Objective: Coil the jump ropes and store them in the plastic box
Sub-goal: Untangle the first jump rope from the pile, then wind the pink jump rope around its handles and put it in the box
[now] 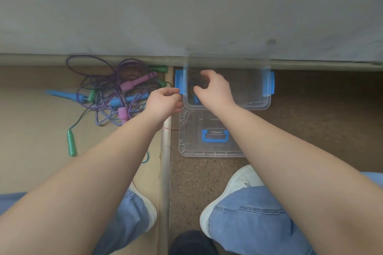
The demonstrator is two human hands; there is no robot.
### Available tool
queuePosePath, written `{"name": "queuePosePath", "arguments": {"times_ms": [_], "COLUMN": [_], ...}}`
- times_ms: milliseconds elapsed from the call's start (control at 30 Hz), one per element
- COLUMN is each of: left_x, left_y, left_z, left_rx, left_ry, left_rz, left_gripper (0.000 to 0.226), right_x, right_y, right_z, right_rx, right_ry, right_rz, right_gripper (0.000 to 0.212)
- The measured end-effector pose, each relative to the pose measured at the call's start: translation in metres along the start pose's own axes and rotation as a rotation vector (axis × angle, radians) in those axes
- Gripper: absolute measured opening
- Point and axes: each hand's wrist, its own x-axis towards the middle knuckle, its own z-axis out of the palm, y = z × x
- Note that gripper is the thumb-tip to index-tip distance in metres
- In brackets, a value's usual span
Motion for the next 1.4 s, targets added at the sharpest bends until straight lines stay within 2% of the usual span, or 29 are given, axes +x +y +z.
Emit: {"name": "queuePosePath", "arguments": {"times_ms": [267, 400, 600, 700, 833, 1000, 1133, 1300, 1400], "left_x": [0.009, 0.026, 0.054, 0.076, 0.095, 0.104, 0.105, 0.099, 0.086], "left_y": [-0.040, -0.049, -0.070, -0.080, -0.093, -0.106, -0.109, -0.099, -0.085], "left_z": [-0.044, -0.072, -0.106, -0.120, -0.129, -0.129, -0.132, -0.138, -0.140], "left_rx": [0.062, 0.187, 0.391, 0.492, 0.551, 0.510, 0.485, 0.387, 0.172], "left_ry": [0.084, 0.203, 0.306, 0.365, 0.419, 0.388, 0.399, 0.426, 0.475], "left_rz": [-0.079, -0.056, -0.058, -0.035, -0.095, -0.111, -0.049, -0.087, -0.064], "left_gripper": [0.022, 0.029, 0.035, 0.045, 0.058, 0.062, 0.063, 0.042, 0.033], "right_x": [-0.008, -0.002, 0.035, 0.058, 0.083, 0.102, 0.108, 0.088, 0.068], "right_y": [-0.030, -0.048, -0.058, -0.064, -0.072, -0.074, -0.080, -0.084, -0.094], "right_z": [0.055, 0.088, 0.143, 0.166, 0.193, 0.202, 0.201, 0.201, 0.186], "right_rx": [-0.175, -0.211, -0.336, -0.409, -0.427, -0.628, -0.818, -0.707, -0.580], "right_ry": [-0.014, -0.121, -0.272, -0.289, -0.380, -0.301, -0.297, -0.380, -0.422], "right_rz": [-0.324, -0.394, -0.328, -0.363, -0.426, -0.505, -0.486, -0.430, -0.385], "right_gripper": [0.027, 0.024, 0.035, 0.043, 0.050, 0.060, 0.043, 0.027, 0.020]}}
